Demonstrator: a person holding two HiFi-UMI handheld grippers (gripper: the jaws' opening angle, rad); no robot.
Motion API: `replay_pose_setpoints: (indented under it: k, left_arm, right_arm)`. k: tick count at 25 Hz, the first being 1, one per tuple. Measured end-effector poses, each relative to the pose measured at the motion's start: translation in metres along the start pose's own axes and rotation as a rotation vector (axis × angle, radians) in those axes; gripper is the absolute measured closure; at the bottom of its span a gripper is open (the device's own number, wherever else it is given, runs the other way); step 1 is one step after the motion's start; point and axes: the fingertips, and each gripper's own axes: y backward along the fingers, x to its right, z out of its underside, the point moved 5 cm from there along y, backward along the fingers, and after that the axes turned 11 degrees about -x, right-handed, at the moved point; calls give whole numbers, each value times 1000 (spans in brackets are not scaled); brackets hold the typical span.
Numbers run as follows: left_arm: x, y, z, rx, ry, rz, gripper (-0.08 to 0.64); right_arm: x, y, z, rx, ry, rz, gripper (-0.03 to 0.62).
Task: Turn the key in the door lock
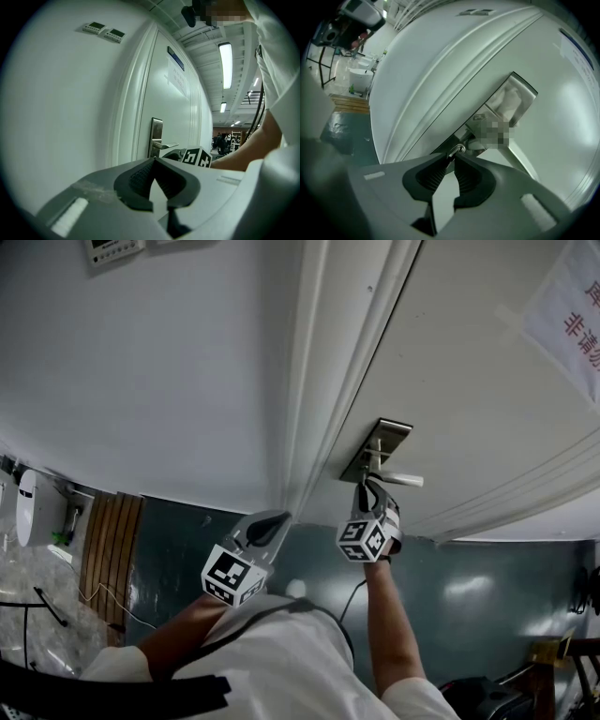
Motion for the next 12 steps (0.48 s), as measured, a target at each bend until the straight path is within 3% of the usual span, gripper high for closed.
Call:
replay_pose_setpoints:
  k: [12]
  left_arm:
    - [-2,1,-1,12,2,1,555]
  right_arm:
    - [-4,0,3,-27,499,48,532]
